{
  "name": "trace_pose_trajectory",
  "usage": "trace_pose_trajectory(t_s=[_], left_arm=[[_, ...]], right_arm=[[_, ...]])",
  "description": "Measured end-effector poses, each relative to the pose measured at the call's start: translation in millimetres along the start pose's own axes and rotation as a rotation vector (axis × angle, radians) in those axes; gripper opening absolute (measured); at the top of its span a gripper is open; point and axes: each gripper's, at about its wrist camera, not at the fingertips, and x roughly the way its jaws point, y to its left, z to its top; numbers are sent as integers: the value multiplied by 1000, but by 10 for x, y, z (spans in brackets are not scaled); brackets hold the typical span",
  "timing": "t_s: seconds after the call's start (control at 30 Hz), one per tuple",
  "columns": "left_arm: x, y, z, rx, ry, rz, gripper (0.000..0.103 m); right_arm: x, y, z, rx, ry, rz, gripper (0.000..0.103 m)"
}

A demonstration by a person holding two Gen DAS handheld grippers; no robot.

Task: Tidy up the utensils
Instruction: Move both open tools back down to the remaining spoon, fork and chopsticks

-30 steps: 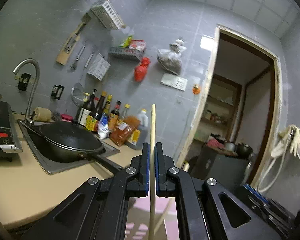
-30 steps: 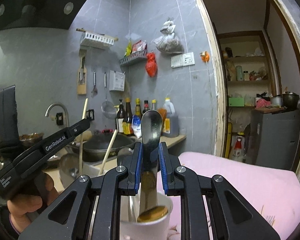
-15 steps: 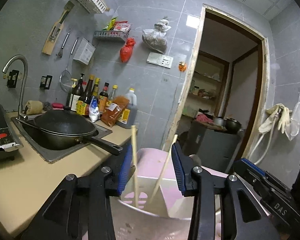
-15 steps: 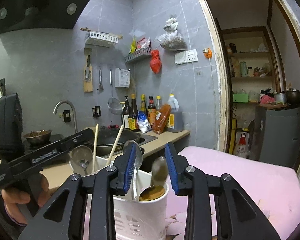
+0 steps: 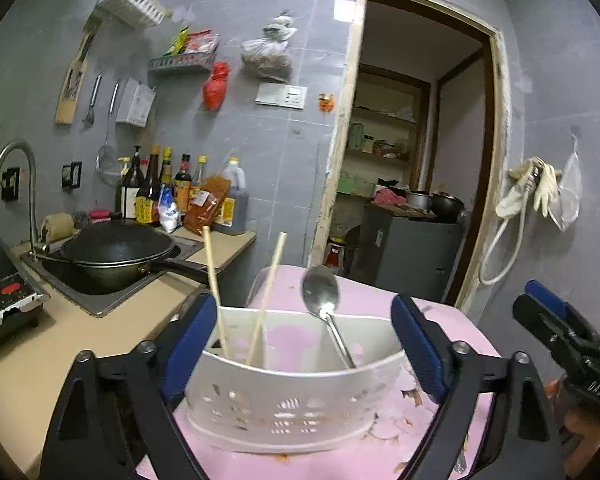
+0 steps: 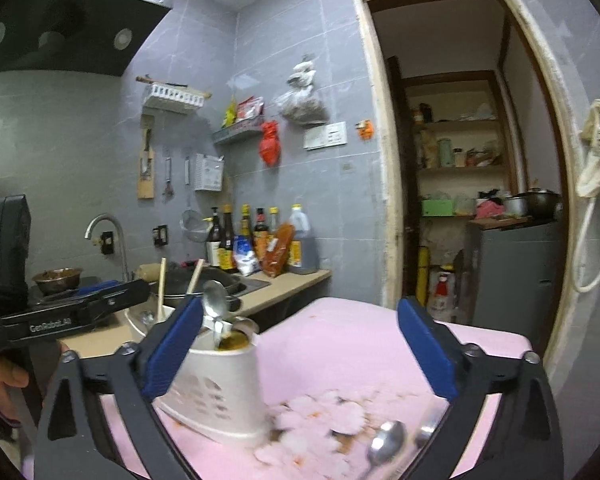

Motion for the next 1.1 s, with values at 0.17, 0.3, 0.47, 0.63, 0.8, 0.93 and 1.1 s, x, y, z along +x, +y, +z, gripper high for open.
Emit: trace_pose_trajectory(t_s=[0.17,0.3,0.47,0.63,0.8,0.93,1.1], left_arm=[[-49,-226,-86,45,2,-32,94],[-3,-424,-185,78,47,-87,94],[87,-662,-341,120,118,-138,94],[206,-875,-487,159,193,-176,94],[321,-1059,-596,192,269,-210,94],[422,-1193,-659,229,321,-216,94],[608,-1327,-772,276,395,-200,94]], right_arm=[[-269,-213,-70,-16,10,-84,103],[-448,-404,-150,-8,34,-138,103],[-581,-629,-264,8,83,-193,103],[-642,-808,-364,19,152,-233,103],[-598,-963,-481,32,247,-257,103],[-513,-1100,-587,65,344,-277,103],[-367,-1280,-710,122,467,-281,103]])
